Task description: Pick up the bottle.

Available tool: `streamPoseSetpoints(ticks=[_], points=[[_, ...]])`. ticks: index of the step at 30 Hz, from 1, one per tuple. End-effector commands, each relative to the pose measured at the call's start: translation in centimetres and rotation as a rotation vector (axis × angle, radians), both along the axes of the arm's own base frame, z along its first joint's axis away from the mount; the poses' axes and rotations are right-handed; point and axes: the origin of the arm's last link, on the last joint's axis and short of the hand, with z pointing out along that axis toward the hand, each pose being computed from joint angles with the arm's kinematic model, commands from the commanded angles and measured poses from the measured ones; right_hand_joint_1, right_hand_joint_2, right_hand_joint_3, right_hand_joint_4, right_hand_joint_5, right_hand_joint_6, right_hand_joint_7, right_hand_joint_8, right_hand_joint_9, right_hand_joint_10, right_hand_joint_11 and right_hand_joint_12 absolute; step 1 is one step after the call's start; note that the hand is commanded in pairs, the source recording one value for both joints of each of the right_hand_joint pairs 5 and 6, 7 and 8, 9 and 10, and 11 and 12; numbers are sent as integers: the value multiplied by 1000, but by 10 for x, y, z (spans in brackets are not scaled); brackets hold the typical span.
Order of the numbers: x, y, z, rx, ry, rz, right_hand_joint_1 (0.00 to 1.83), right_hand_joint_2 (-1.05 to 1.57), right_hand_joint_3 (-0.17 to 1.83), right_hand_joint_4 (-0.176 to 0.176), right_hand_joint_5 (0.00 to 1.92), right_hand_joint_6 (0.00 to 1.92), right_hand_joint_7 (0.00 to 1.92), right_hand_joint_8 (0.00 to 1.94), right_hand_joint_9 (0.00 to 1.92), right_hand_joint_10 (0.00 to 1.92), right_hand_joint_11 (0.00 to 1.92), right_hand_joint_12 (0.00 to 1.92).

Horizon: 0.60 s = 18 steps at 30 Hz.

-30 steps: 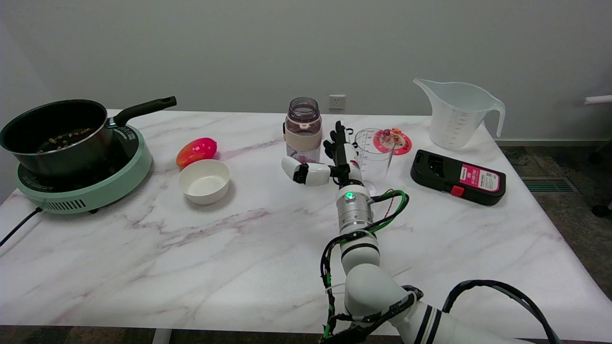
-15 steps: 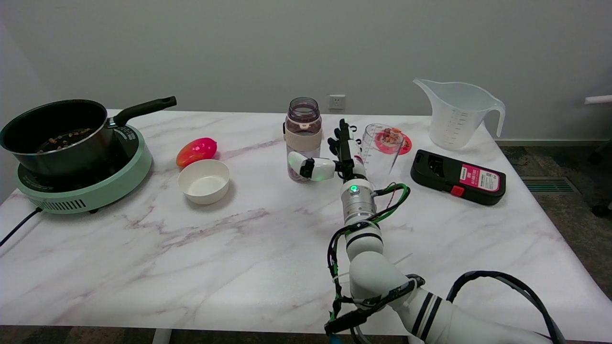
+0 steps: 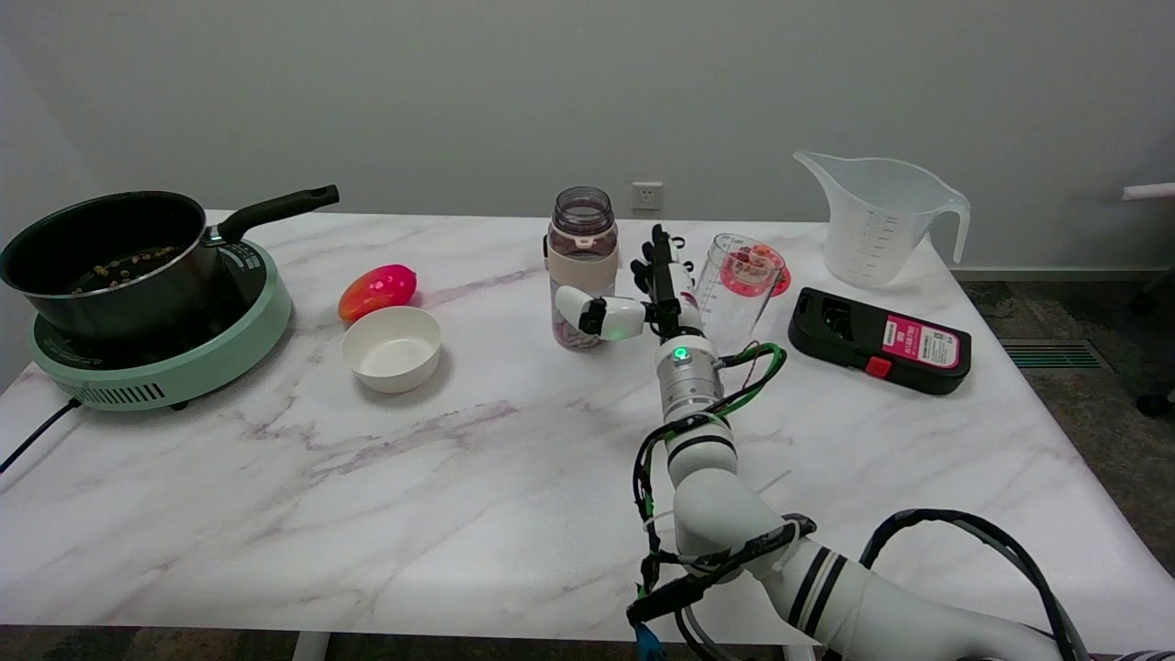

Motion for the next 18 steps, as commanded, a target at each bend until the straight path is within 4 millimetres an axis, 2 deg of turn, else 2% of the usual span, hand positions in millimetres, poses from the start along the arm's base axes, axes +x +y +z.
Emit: streamPoseSetpoints(ticks=[1, 18], points=[[1, -6, 2, 8, 7, 3, 1103, -319, 1341, 0, 0, 0, 136, 136, 264, 264, 249, 249], [1, -1, -3, 23, 16, 9, 1104, -326, 1336, 0, 0, 0, 140, 140, 267, 267, 246, 246]])
